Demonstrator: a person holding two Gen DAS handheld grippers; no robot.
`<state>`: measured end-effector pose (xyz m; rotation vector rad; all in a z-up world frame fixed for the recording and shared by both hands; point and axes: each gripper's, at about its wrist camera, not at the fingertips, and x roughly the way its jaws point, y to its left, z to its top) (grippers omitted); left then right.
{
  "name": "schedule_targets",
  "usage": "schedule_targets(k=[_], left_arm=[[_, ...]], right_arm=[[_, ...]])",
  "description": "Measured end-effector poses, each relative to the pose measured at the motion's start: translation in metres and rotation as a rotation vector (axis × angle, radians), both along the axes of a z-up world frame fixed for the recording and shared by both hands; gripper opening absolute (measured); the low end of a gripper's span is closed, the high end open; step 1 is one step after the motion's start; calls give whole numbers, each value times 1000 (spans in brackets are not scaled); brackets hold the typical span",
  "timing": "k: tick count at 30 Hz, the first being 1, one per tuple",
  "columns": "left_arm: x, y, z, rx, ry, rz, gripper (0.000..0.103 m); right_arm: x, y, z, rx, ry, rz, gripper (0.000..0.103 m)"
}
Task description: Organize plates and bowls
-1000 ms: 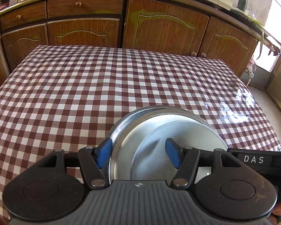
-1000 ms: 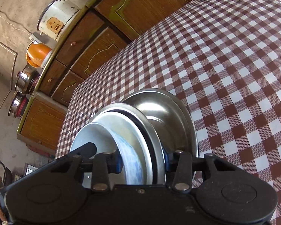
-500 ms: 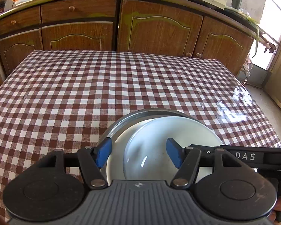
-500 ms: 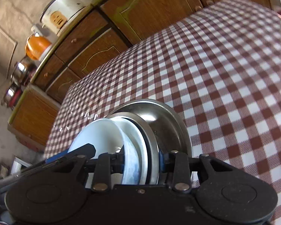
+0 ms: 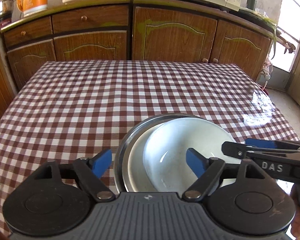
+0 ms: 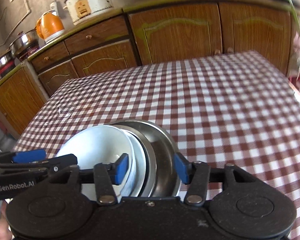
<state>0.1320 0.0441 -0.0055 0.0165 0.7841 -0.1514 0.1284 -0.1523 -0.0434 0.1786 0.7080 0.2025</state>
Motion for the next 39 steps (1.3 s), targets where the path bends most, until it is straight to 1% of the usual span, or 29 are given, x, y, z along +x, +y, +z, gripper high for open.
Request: schedule_targets(k=[1, 3, 5, 9, 13, 18, 23, 30, 34, 39], left_arm=[[-2, 0, 2, 3, -2, 2, 86], [-8, 1, 6, 2, -4, 5, 88], [-15, 3, 10, 4, -11, 2, 91], [-29, 7, 15, 13, -22, 7, 93], [-36, 11, 15, 16, -23, 25, 94], [-40, 19, 10, 19, -5, 47, 94], [-46, 29, 6, 13, 15, 79, 94], [-56, 39, 1, 24, 30, 103, 94], [-58, 36, -4, 29, 44, 90, 94], [-56, 27, -13, 42, 66, 51, 94]], right_arm=[[-5, 1, 3, -9, -12, 4, 71], [-13, 0, 8, -20, -32, 10, 73], [-23, -1, 11, -27, -46, 11, 78], [-40, -6, 15, -14, -49, 11, 78], [-50, -5, 16, -11, -48, 19, 79], [-59, -7, 15, -1, -37, 18, 79], [-70, -2, 15, -6, -41, 29, 79], [-85, 3, 10, -2, -22, 54, 79], [-90, 8, 7, -10, -13, 73, 79], [-94, 4, 7, 5, -6, 65, 79]])
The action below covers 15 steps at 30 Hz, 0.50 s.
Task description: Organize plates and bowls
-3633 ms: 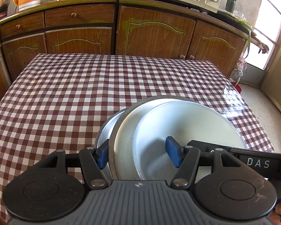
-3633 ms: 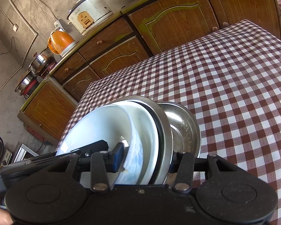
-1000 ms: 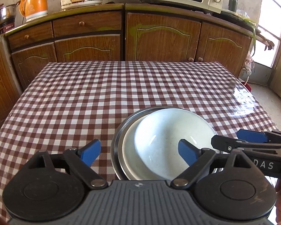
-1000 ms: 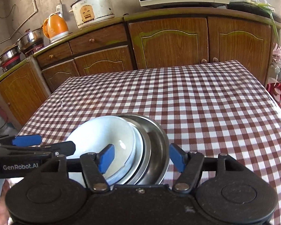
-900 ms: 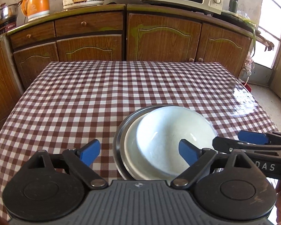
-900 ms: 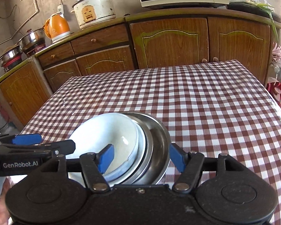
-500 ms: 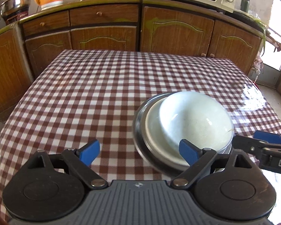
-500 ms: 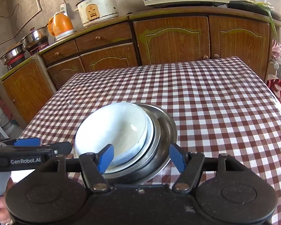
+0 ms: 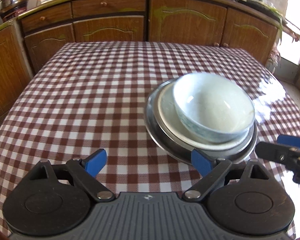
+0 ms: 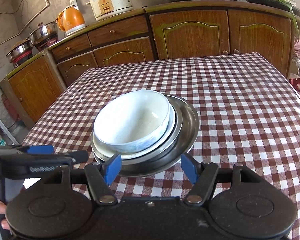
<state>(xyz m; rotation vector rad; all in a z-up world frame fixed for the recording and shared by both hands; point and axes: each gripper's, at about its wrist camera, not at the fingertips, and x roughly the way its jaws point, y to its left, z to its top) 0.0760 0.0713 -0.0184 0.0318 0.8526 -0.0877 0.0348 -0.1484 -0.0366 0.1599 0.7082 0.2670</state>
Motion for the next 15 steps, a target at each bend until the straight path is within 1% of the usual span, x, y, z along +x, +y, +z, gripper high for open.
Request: schedule_targets(k=[7, 11, 15], left_arm=[[7, -6, -12, 8, 25, -28, 94], [13, -16, -15, 20, 36, -50, 90], [9, -23, -16, 23, 22, -77, 90]], right_arm=[[-5, -9, -1, 21, 5, -24, 79], [-6, -12, -2, 27, 8, -35, 79], [-6, -14, -3, 27, 11, -42, 79]])
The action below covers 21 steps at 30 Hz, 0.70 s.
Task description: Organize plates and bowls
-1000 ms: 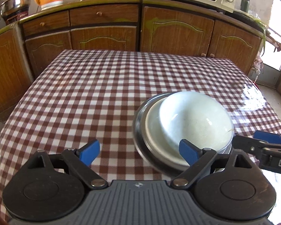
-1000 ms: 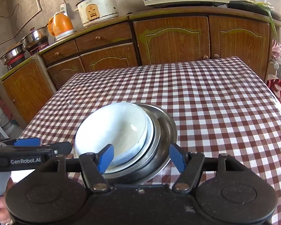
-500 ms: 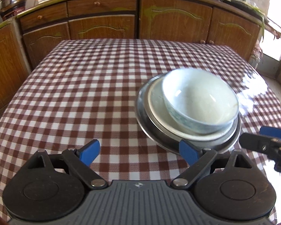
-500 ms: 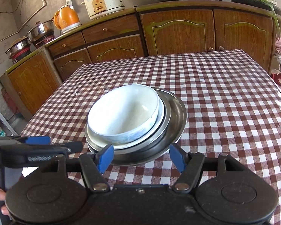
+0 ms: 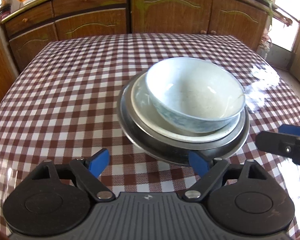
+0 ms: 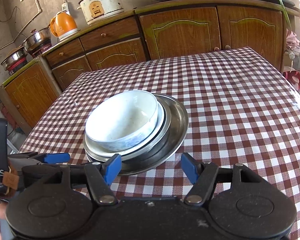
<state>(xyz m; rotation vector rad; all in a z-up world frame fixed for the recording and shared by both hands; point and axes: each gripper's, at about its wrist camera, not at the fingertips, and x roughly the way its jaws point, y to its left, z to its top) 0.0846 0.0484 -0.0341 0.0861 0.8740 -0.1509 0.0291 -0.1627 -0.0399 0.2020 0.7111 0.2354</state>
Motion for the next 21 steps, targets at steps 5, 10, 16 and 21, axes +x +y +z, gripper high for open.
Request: schedule_targets(k=[5, 10, 16, 21], left_arm=[[-9, 15, 1, -44, -5, -9, 90], [-17, 45, 9, -70, -43, 47, 91], [-2, 66, 7, -70, -40, 142, 90], [16, 57, 1, -64, -19, 130, 89]], right_arm=[[2, -1, -2, -4, 9, -9, 79], [5, -4, -2, 1, 9, -23, 79], [6, 1, -2, 4, 8, -13, 79], [9, 0, -1, 7, 5, -11, 79]])
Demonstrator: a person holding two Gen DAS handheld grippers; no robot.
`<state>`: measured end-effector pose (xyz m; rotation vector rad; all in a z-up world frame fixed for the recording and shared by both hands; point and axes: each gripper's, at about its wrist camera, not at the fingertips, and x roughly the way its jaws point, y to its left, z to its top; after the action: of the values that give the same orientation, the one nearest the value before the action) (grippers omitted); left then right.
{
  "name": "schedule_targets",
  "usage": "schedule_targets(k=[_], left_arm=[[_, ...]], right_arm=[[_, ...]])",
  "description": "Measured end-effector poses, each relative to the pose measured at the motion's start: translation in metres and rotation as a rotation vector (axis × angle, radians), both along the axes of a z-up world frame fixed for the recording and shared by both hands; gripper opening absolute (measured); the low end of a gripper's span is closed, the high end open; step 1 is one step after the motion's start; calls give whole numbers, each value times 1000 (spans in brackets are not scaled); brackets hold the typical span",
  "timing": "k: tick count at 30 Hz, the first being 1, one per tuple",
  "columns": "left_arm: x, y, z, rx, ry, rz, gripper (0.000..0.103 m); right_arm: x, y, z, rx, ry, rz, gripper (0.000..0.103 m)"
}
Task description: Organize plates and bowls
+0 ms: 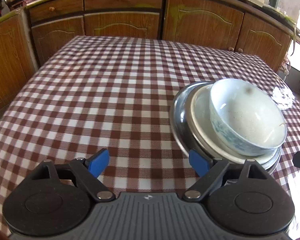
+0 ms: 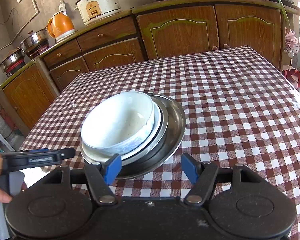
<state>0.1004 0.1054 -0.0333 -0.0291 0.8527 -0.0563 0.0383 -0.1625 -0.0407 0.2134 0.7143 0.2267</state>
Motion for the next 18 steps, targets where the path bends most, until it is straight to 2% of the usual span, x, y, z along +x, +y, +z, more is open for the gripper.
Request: schedule_targets(k=[3, 5, 7, 9, 11, 13, 18], left_arm=[[7, -9, 0, 9, 0, -24, 83], [12, -18, -1, 11, 15, -42, 75], [15, -26, -2, 28, 20, -47, 73], [15, -26, -4, 23, 23, -37, 74], [15, -17, -8, -15, 32, -28, 80], [16, -10, -10, -59, 40, -18, 82], [17, -7, -13, -57, 31, -28, 86]], right_arm=[[0, -1, 0, -1, -2, 1, 79], [0, -1, -1, -1, -3, -3, 79], [1, -2, -2, 5, 2, -8, 79], [2, -2, -4, 6, 6, -6, 79], [1, -2, -5, -3, 4, -3, 79], [1, -5, -5, -1, 3, -12, 79], [5, -10, -10, 17, 18, -36, 79]])
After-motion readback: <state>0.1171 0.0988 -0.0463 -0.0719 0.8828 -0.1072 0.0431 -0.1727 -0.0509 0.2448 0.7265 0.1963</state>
